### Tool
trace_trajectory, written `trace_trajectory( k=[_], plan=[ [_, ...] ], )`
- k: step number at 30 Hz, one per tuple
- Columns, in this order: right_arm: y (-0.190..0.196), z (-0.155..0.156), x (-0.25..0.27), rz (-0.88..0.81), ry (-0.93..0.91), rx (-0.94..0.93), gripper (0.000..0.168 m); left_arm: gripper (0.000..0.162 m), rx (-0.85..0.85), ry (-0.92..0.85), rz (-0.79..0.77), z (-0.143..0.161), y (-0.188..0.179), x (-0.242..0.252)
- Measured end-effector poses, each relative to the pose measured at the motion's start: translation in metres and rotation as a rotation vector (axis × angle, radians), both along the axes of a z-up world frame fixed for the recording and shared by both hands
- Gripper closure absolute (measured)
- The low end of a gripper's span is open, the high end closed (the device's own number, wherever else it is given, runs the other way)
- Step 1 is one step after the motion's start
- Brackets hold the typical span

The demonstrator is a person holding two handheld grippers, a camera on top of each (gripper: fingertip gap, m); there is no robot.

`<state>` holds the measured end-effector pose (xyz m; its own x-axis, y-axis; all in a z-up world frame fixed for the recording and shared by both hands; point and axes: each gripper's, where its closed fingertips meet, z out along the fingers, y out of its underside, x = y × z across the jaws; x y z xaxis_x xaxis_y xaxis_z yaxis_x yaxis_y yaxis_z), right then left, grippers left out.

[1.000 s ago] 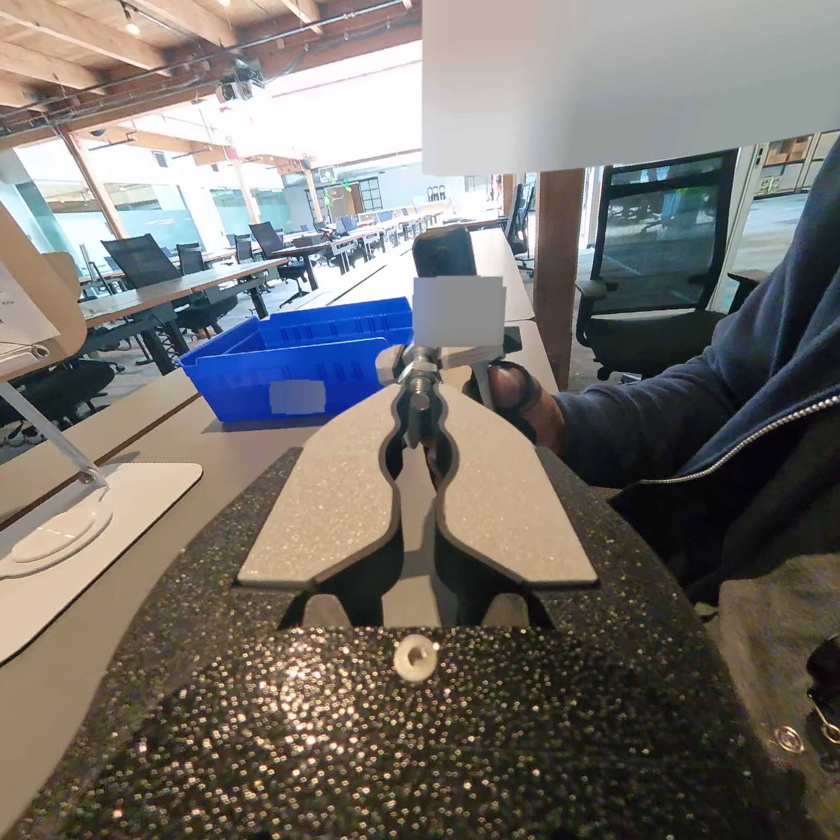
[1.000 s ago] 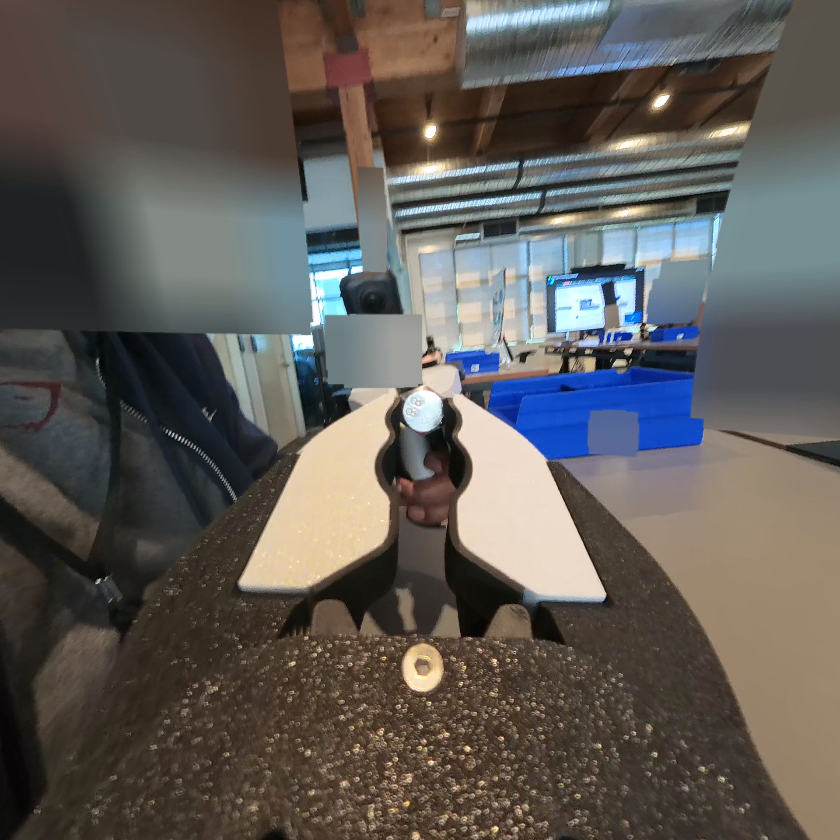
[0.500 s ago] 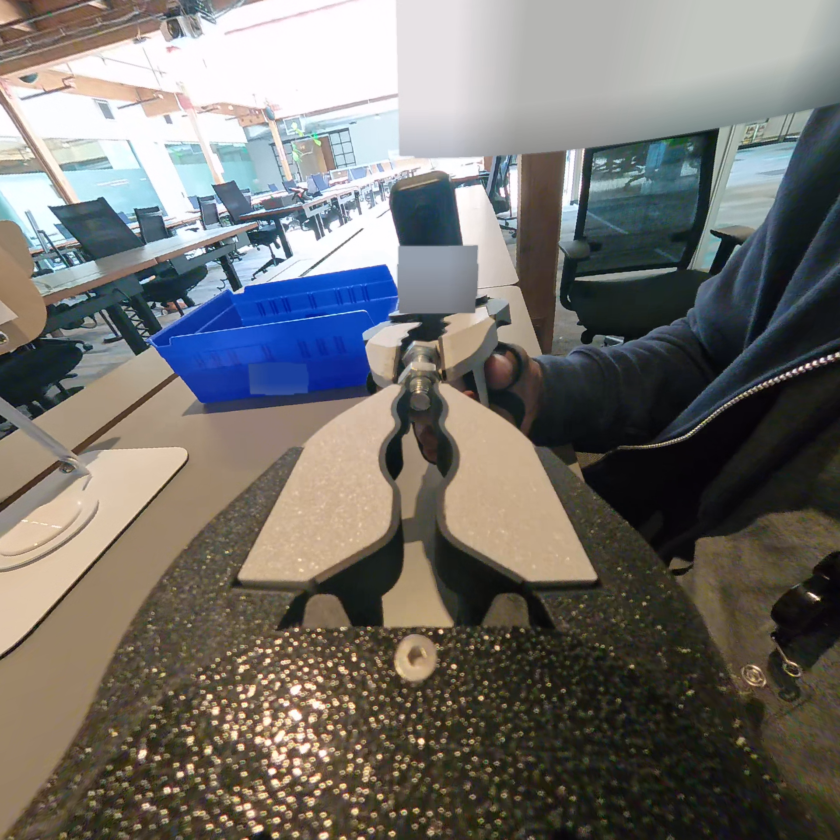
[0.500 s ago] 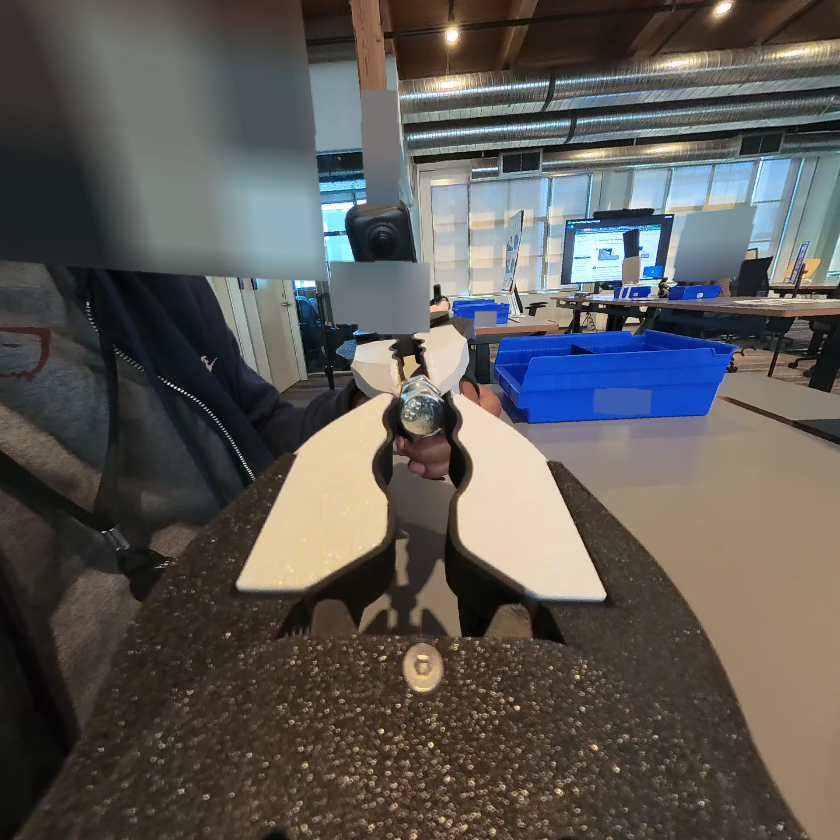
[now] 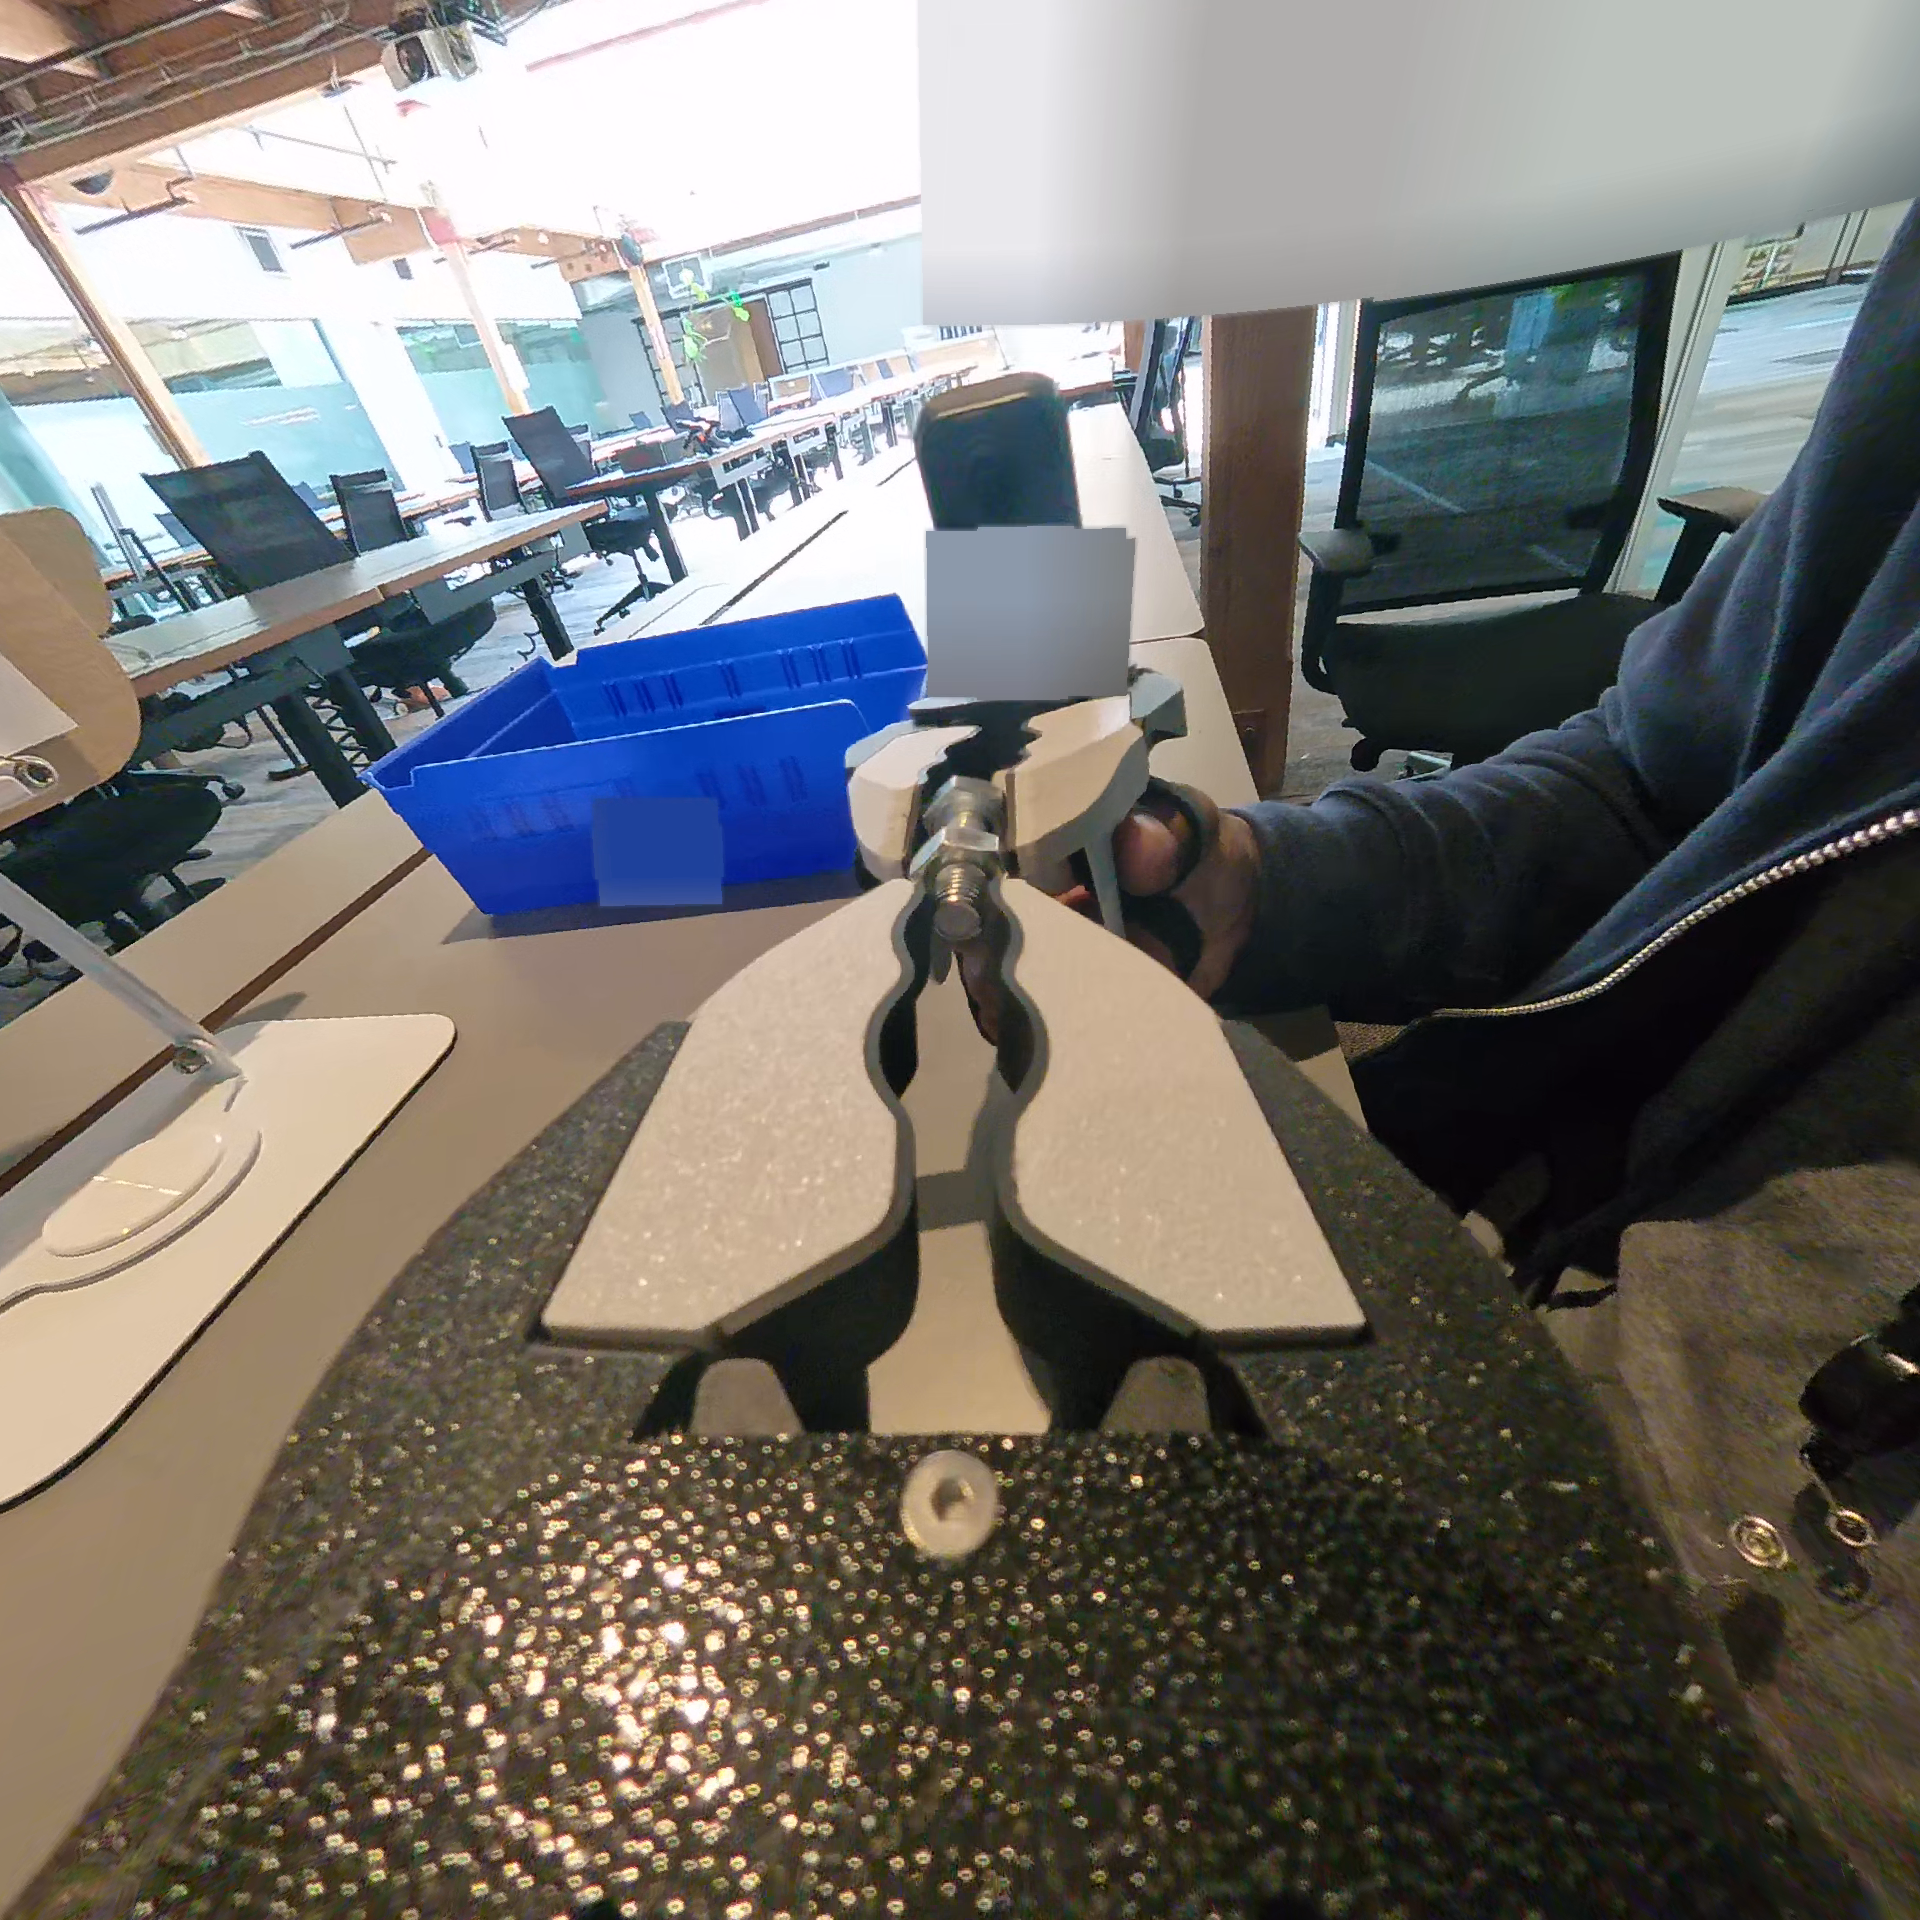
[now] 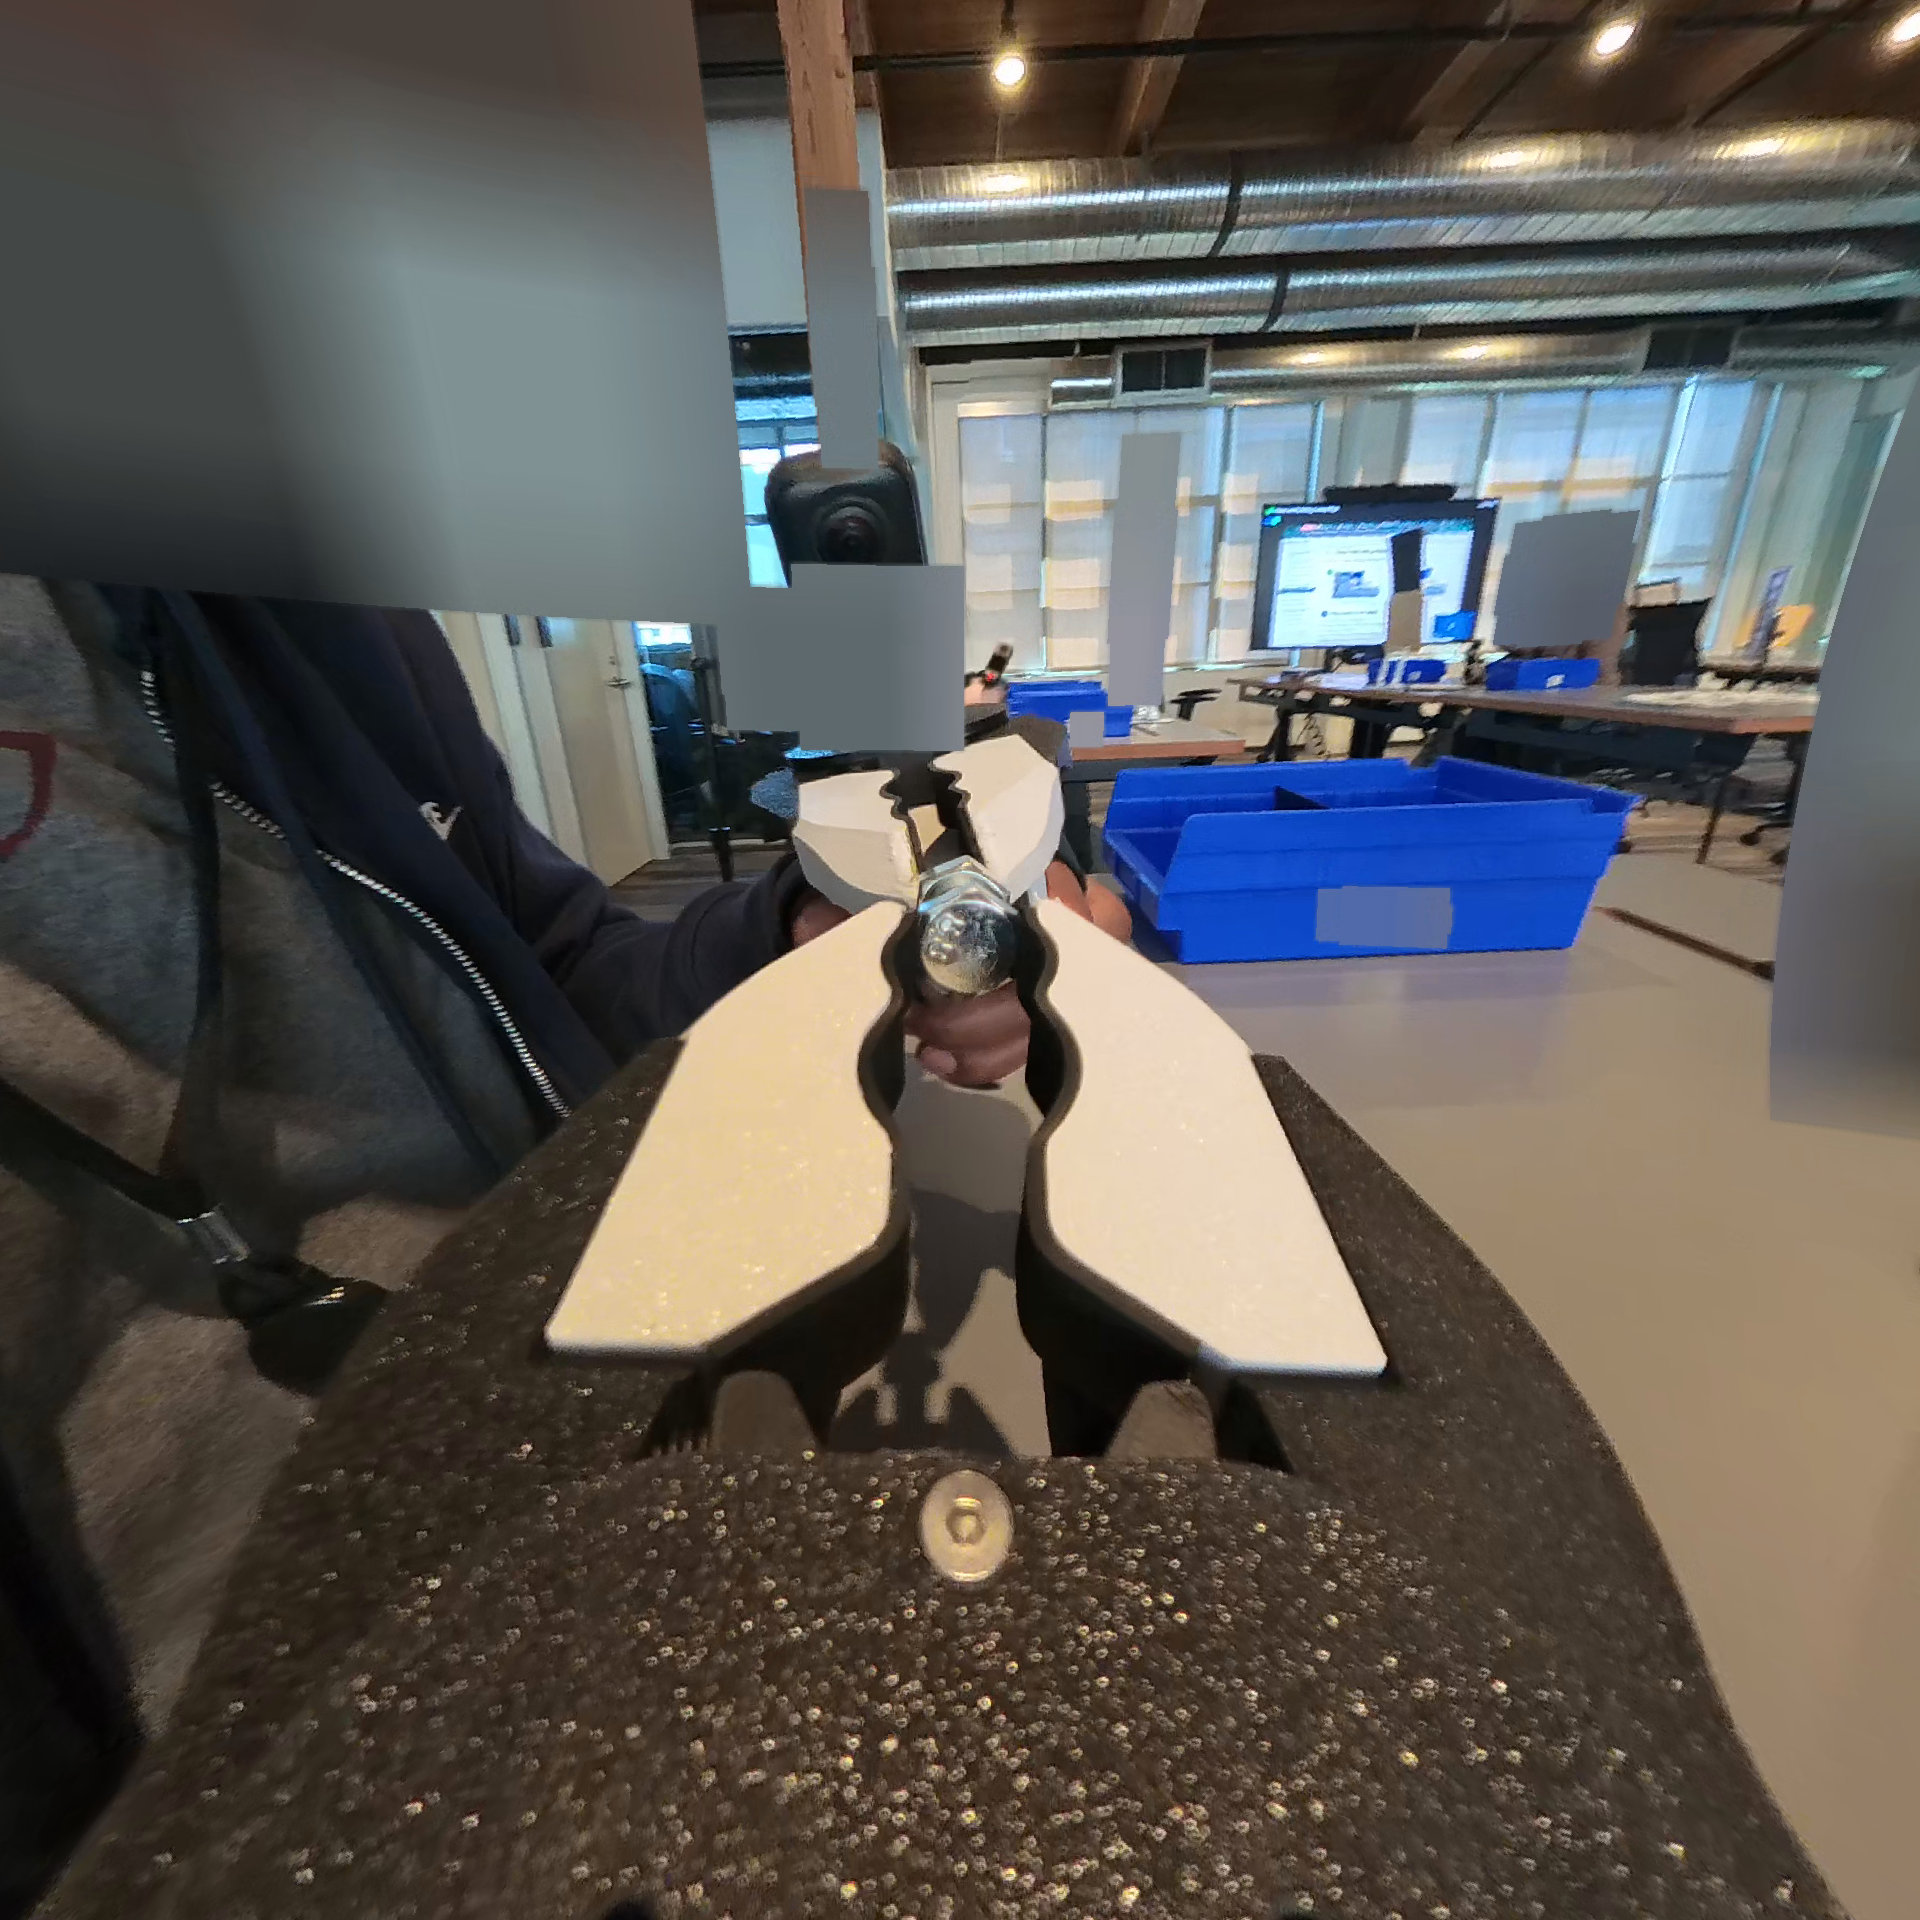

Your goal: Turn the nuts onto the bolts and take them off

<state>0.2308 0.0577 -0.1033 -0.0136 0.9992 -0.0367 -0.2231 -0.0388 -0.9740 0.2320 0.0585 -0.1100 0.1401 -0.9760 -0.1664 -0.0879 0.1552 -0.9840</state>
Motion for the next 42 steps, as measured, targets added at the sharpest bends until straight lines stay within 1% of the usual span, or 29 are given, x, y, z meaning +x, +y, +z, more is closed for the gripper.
trace_trajectory(
  k=[4,6,9,10,13,15,19,22,25,28,32,42],
  plan=[
    [0.002,0.003,0.002,-0.050,0.019,0.030,0.151,0.148,-0.088,-0.072,-0.041,0.007,-0.001,-0.002],
    [0.005,0.007,0.007,-0.079,0.043,0.039,0.151,0.142,-0.188,-0.126,-0.071,0.012,0.000,-0.004],
    [0.008,0.010,0.012,-0.107,0.064,0.047,0.151,0.130,-0.358,-0.210,-0.119,0.020,0.000,-0.005],
    [0.008,0.010,0.011,-0.106,0.061,0.043,0.151,0.129,-0.392,-0.232,-0.127,0.021,0.001,-0.003],
    [0.007,0.009,0.009,-0.105,0.051,0.050,0.151,0.129,-0.422,-0.202,-0.083,0.012,0.005,0.003],
    [0.006,0.008,0.008,-0.106,0.042,0.055,0.151,0.131,-0.427,-0.172,-0.082,0.006,0.004,0.006],
    [0.006,0.007,0.007,-0.102,0.037,0.059,0.151,0.132,-0.474,-0.179,-0.091,0.007,0.003,0.008],
    [0.005,0.006,0.006,-0.096,0.030,0.060,0.151,0.142,-0.449,-0.194,-0.097,0.009,0.003,0.007],
    [0.004,0.006,0.005,-0.085,0.029,0.052,0.151,0.146,-0.367,-0.187,-0.074,0.011,0.003,0.005],
    [0.004,0.005,0.004,-0.079,0.031,0.047,0.151,0.147,-0.281,-0.152,-0.030,0.007,0.007,0.004],
    [0.004,0.006,0.005,-0.075,0.037,0.041,0.151,0.152,-0.185,-0.137,-0.018,0.009,0.005,0.003],
    [0.002,0.006,0.004,-0.042,0.041,0.026,0.151,0.152,-0.099,-0.114,-0.025,0.008,0.002,0.002]
  ],
)
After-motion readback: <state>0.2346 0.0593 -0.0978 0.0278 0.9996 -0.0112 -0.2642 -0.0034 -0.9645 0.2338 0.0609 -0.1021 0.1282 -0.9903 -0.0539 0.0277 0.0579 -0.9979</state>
